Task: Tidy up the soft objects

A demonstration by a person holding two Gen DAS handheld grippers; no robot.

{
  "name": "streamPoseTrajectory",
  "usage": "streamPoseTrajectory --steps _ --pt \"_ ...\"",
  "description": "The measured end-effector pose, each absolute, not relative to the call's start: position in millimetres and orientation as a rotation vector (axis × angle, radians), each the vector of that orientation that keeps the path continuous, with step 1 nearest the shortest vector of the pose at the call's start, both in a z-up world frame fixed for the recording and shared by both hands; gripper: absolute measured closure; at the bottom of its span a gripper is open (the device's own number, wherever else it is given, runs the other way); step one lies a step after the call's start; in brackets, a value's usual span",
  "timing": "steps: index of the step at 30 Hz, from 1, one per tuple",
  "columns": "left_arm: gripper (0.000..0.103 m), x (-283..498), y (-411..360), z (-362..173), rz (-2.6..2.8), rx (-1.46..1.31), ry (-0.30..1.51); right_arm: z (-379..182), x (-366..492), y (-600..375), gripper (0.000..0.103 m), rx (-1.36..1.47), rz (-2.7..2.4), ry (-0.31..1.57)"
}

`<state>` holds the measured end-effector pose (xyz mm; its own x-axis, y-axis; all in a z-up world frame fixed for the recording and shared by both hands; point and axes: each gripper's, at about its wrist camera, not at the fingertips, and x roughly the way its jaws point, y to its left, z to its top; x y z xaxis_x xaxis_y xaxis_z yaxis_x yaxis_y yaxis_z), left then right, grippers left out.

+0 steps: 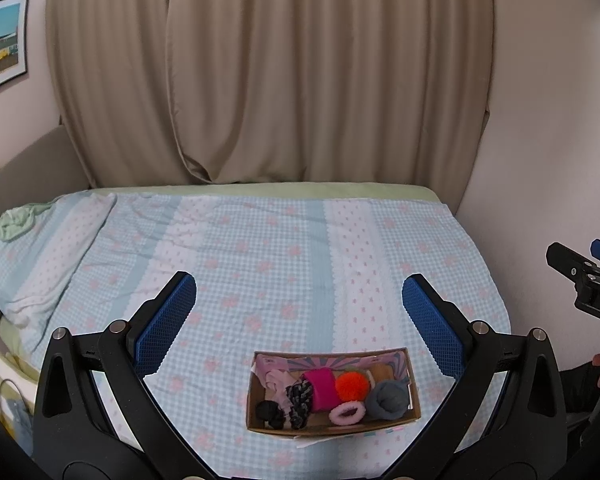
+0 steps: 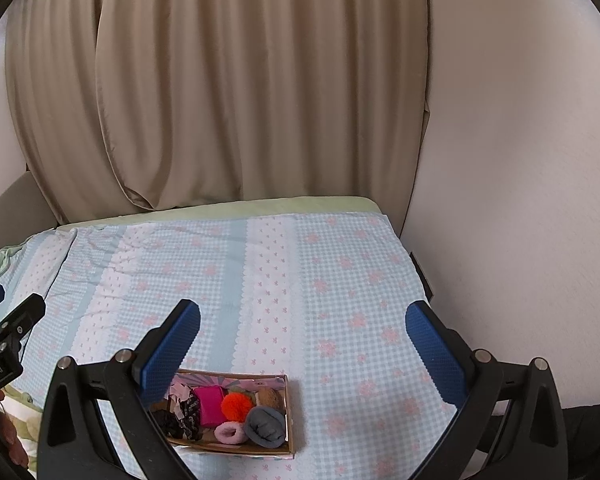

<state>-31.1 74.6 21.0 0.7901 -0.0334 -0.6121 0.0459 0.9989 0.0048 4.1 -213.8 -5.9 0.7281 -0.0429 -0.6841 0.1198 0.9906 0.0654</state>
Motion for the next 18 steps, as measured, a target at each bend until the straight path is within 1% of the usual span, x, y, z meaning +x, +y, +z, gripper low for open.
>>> streamPoseTrajectory --steps 18 --pt "0.0 -33.4 78.4 21.7 -0.045 0.017 0.646 -4.6 6.0 -213.9 0.001 0.105 -0.089 0.75"
